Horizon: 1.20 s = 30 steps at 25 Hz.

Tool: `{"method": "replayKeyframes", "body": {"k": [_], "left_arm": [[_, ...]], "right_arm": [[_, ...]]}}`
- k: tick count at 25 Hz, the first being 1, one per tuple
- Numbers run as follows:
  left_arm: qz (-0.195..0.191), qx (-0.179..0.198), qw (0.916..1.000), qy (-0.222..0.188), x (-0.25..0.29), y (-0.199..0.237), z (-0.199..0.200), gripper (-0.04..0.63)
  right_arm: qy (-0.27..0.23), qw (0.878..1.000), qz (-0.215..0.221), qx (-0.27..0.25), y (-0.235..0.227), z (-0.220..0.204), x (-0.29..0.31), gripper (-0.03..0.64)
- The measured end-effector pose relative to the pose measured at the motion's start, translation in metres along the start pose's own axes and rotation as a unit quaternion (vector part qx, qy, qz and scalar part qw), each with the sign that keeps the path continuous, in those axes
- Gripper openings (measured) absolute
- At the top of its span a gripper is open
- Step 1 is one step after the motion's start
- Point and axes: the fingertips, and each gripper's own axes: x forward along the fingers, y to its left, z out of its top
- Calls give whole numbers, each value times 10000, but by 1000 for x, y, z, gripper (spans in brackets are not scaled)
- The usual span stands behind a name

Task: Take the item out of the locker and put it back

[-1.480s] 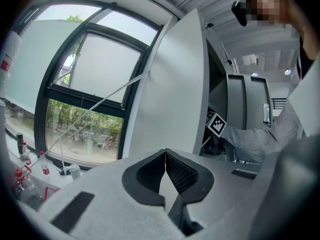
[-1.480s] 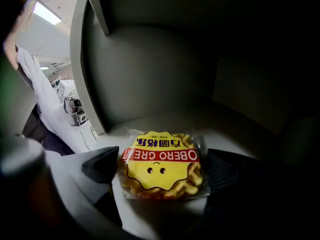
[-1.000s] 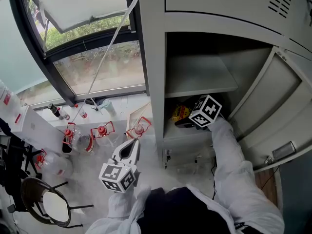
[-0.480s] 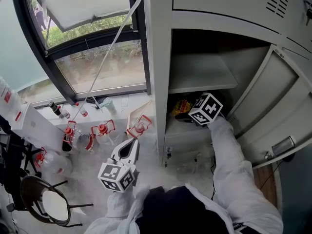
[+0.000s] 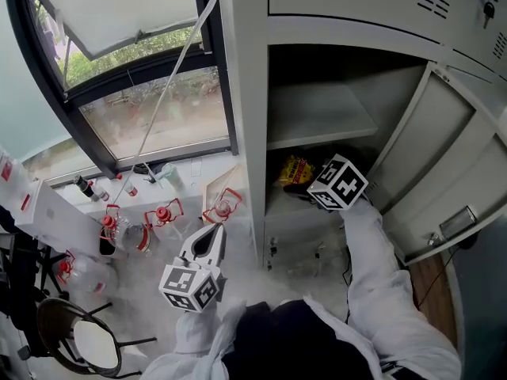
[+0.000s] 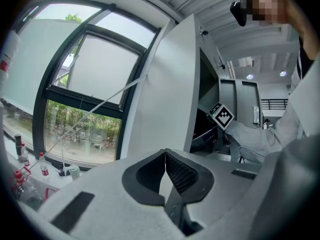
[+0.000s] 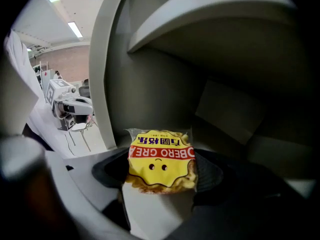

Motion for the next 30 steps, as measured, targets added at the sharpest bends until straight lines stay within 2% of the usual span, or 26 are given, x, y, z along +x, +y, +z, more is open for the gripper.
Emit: {"method": "replayKeyframes", "body": {"k": [6, 11, 15, 22, 30], "left_arm": [[-272, 6, 9996, 85, 13, -11, -4, 8], [-471, 2, 9988, 123, 21, -21, -5, 8], [-609, -24, 9981, 131, 26, -30, -5, 9], [-724, -88, 9972, 156, 34, -40, -5, 9], [-844, -103, 9961, 252, 39, -52, -10, 9]], "right_arm": [[-337, 9982, -458, 189, 13, -3, -32, 373], [-409, 9948, -847, 390, 24, -17, -57, 373], [-601, 9892, -1101, 758, 36, -27, -74, 373], [-1224, 9628, -1851, 1540, 49, -42, -101, 373], [-1831, 9322, -2346, 2059, 53, -49, -123, 373]]}}
